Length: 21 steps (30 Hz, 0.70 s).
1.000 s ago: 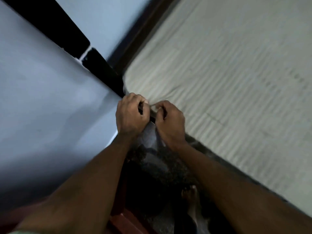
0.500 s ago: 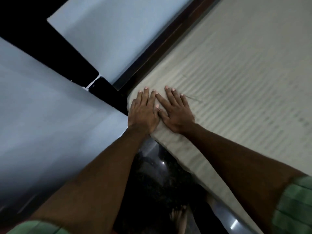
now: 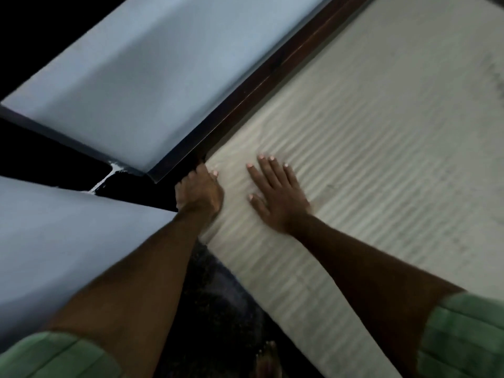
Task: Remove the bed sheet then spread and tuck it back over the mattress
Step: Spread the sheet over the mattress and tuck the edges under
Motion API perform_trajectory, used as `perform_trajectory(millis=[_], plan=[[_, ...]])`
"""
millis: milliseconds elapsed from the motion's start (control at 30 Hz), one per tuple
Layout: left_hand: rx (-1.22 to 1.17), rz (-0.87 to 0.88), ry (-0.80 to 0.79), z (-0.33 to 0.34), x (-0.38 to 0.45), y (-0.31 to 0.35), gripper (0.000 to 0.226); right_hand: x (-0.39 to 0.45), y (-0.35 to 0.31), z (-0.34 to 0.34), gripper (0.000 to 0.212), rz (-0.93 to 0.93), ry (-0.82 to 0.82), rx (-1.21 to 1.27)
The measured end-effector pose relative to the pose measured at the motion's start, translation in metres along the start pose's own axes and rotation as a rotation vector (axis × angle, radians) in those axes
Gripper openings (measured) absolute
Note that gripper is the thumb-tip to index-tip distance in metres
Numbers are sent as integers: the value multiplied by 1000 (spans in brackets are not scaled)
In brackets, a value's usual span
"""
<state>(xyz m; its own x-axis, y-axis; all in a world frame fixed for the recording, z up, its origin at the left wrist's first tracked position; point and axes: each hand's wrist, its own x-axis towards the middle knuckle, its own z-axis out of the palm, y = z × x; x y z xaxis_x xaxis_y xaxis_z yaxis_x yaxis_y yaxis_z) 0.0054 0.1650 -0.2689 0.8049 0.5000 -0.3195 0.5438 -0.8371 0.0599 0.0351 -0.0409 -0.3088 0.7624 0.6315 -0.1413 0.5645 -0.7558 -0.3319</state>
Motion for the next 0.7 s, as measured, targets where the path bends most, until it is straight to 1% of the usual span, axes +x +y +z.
perform_trajectory(millis=[33,67,100,133,167,200,233,300,400,500,567,600,633,700], plan=[[-12,68,73,2,-1,6,45,0,6,1,69,-31,-9,-13],[-49,202,155,3,-3,13,52,5,13,1,69,-64,-11,-33],[-99,376,189,5,-6,23,60,13,20,0,68,-97,-9,-61],[-139,556,162,6,-9,36,64,19,27,-2,67,-134,6,-86],[-155,709,94,11,-10,49,63,24,32,-4,68,-166,21,-101],[-144,797,34,15,-10,63,62,28,37,-6,70,-191,32,-119],[-131,829,7,20,-6,76,62,31,42,-7,72,-213,41,-143],[-107,785,5,22,11,94,65,37,50,-11,75,-259,57,-200],[-73,715,64,22,52,105,65,52,73,-21,71,-335,35,-246],[-35,732,139,20,83,114,62,77,112,-34,66,-428,-22,-285],[-6,701,193,23,85,124,61,92,132,-40,61,-508,-50,-275],[-3,675,208,24,86,131,60,98,139,-41,60,-496,-27,-236],[-12,661,214,25,87,140,61,102,143,-43,60,-431,29,-185],[-39,709,198,22,97,157,63,109,146,-45,67,-234,155,-126]])
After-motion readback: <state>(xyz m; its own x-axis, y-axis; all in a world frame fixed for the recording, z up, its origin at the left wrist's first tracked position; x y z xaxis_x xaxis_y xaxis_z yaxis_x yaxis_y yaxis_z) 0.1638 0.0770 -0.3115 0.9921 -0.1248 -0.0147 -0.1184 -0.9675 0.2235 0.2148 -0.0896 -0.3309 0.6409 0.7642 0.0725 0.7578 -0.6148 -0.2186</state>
